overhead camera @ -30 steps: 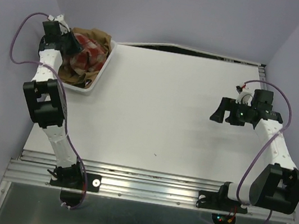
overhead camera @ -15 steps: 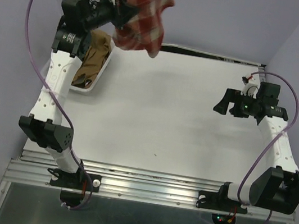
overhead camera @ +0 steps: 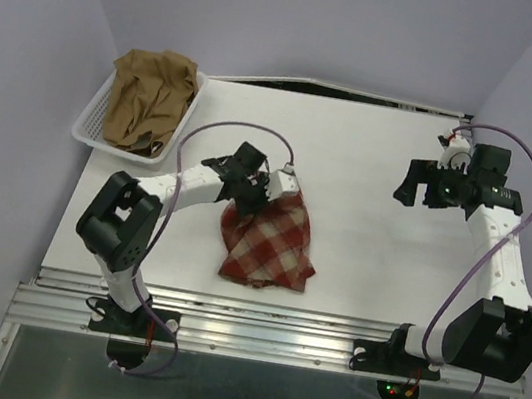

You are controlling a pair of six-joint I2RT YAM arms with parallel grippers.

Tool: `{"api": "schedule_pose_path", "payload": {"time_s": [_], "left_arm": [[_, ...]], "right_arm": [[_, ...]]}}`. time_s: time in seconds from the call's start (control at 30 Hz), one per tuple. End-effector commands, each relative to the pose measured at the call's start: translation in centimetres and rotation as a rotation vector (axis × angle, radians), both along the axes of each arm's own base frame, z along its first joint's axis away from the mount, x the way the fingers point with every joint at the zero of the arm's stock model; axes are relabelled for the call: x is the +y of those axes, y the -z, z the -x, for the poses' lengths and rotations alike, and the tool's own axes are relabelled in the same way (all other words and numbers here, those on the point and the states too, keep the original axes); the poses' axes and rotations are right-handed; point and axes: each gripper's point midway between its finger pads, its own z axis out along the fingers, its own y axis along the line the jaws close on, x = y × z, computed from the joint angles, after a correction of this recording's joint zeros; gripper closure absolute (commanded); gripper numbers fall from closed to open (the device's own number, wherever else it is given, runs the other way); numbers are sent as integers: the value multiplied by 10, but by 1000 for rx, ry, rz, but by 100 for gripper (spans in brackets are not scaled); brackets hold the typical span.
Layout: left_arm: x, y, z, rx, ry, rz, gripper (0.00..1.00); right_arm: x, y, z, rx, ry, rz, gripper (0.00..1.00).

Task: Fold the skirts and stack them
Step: Move the skirt to the center of the board, then flatten the skirt out

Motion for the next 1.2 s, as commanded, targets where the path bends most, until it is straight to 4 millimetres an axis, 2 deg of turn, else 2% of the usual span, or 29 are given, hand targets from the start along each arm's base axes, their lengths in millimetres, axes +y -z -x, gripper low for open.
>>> {"api": "schedule_pose_path", "payload": {"time_s": [0.0, 0.03, 0.1, 0.13, 0.23, 0.27, 0.33, 0.37, 0.4, 0.43, 0.47, 0.5, 0.53, 0.57, 0.6, 0.63, 0.67, 0.7, 0.73, 0.77, 0.8, 0.83, 0.87, 0.9, 0.93, 0.97, 1.03, 1.07, 1.17], "left_arm": [[42, -3, -30, -105, -98, -104, 75], [52, -1, -33, -35, -144, -75, 71], [46, -23, -53, -8, -167, -8, 56], [42, -43, -61, 10, -175, 57, 48], [33, -65, -72, 17, -186, 113, 46], [26, -83, -79, 10, -198, 162, 41], [20, -85, -81, 71, -197, 199, 32], [20, -101, -91, 61, -202, 237, 32], [16, -97, -92, 126, -209, 271, 31], [17, -101, -96, 152, -213, 305, 30], [18, -116, -102, 160, -210, 358, 27], [35, -124, -109, 198, -271, 419, 25], [37, -138, -109, 202, -246, 482, 23], [44, -137, -106, 210, -255, 492, 20], [52, -153, -100, 160, -249, 495, 20], [60, -140, -92, 129, -239, 442, 19], [63, -140, -84, 105, -224, 425, 19], [68, -151, -71, 66, -211, 418, 18], [72, -148, -61, 63, -203, 398, 18], [77, -131, -50, 69, -179, 357, 19], [81, -134, -39, 52, -171, 346, 19], [88, -127, -33, 54, -191, 316, 19], [92, -111, -23, 93, -211, 299, 19], [96, -113, -15, 81, -220, 297, 20], [99, -110, -11, 74, -229, 293, 20], [106, -97, -6, 87, -260, 272, 20], [112, -104, 1, 48, -292, 284, 20], [115, -97, 5, 53, -303, 276, 20], [122, -102, 17, -3, -317, 273, 18]], "right_arm": [[4, 6, 16, 14, -117, 31, 0], [8, 10, 21, 26, -156, 25, 0], [24, 11, 31, 57, -227, -52, 0], [30, 9, 33, 55, -257, -82, 0], [49, 1, 39, 40, -333, -186, 0], [62, -3, 44, 32, -389, -222, 0], [74, -2, 49, 32, -445, -217, 0], [88, 2, 54, 45, -491, -204, 0], [95, 4, 56, 36, -523, -190, 0], [101, 7, 59, 30, -556, -172, 0], [110, 8, 64, 26, -591, -162, 0], [126, 14, 73, 24, -656, -130, 0], [135, 18, 79, 15, -698, -96, 0], [142, 22, 84, 7, -729, -66, 0], [145, 31, 91, 4, -743, -8, 0], [168, 35, 101, -39, -840, 32, 0], [173, 40, 104, -59, -867, 83, 0], [186, 46, 113, -70, -925, 98, 2], [191, 49, 113, -80, -946, 110, 3], [197, 52, 113, -77, -956, 111, 6], [200, 61, 105, -65, -921, 155, 10], [217, 56, 97, -91, -897, 157, 20], [220, 58, 89, -64, -867, 162, 24], [231, 57, 93, -12, -880, 115, 28], [235, 79, 100, 134, -889, 95, 30], [247, 72, 101, 169, -909, 63, 32], [250, 88, 113, 293, -918, 40, 31], [251, 101, 119, 346, -916, 45, 29], [259, 112, 120, 412, -873, 1, 28]]}}
